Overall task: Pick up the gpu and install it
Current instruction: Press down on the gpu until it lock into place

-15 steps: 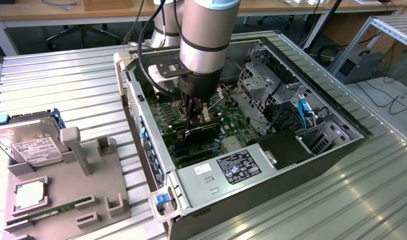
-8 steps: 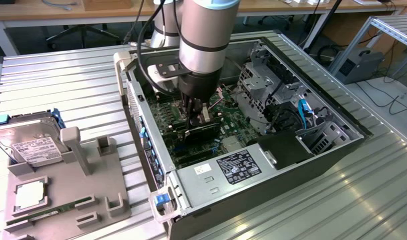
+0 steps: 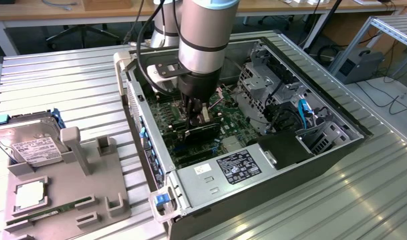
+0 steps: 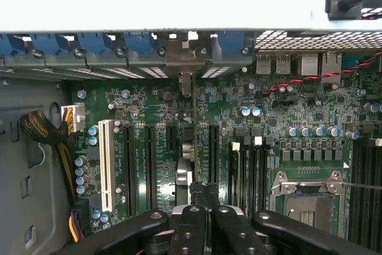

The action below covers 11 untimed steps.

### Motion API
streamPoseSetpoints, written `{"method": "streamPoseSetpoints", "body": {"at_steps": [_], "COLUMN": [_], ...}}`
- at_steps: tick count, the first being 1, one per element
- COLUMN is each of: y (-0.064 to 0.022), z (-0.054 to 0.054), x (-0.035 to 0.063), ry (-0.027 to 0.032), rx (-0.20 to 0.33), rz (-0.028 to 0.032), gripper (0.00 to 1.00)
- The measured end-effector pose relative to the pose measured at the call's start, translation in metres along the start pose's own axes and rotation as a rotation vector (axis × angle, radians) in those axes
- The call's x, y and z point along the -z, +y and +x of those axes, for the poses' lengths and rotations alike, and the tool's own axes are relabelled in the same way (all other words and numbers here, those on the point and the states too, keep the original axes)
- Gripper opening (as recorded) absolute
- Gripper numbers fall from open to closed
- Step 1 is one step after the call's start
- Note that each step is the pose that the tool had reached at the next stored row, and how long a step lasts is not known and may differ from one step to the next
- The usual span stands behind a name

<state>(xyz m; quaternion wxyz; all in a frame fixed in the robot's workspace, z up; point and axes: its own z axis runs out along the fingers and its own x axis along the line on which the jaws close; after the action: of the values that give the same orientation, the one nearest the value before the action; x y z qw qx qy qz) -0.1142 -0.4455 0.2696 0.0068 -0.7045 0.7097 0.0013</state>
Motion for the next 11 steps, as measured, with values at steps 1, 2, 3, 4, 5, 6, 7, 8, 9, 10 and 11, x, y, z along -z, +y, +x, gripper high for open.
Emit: {"method": "streamPoseSetpoints", "body": {"at_steps": [1, 2, 3, 4, 5, 6, 7, 8, 9, 10, 11], "y": [0.0, 0.0, 0.0001, 0.0001, 0.0003, 0.0007, 0.0008, 0.0009, 0.001, 0.001, 0.0009], "z": [0.0, 0.0, 0.0, -0.0001, -0.0001, -0.0002, -0.0002, -0.0002, 0.0004, 0.0007, 0.0008], "x": [0.0, 0.0, 0.0, 0.0, 0.0, 0.0, -0.0001, 0.0, 0.0, 0.0, -0.0001], "ry": [0.0, 0.0, 0.0, 0.0, 0.0001, 0.0, -0.0001, 0.0, 0.0, 0.0, 0.0001], "rx": [0.0, 0.0, 0.0, 0.0, 0.0, 0.0, 0.0, 0.0, 0.0, 0.0, 0.0], "rz": [0.0, 0.0, 0.0, 0.0, -0.0001, 0.0001, 0.0001, 0.0, 0.0, -0.0001, 0.0], "gripper": [0.11, 0.11, 0.11, 0.11, 0.11, 0.11, 0.11, 0.11, 0.11, 0.11, 0.11]}}
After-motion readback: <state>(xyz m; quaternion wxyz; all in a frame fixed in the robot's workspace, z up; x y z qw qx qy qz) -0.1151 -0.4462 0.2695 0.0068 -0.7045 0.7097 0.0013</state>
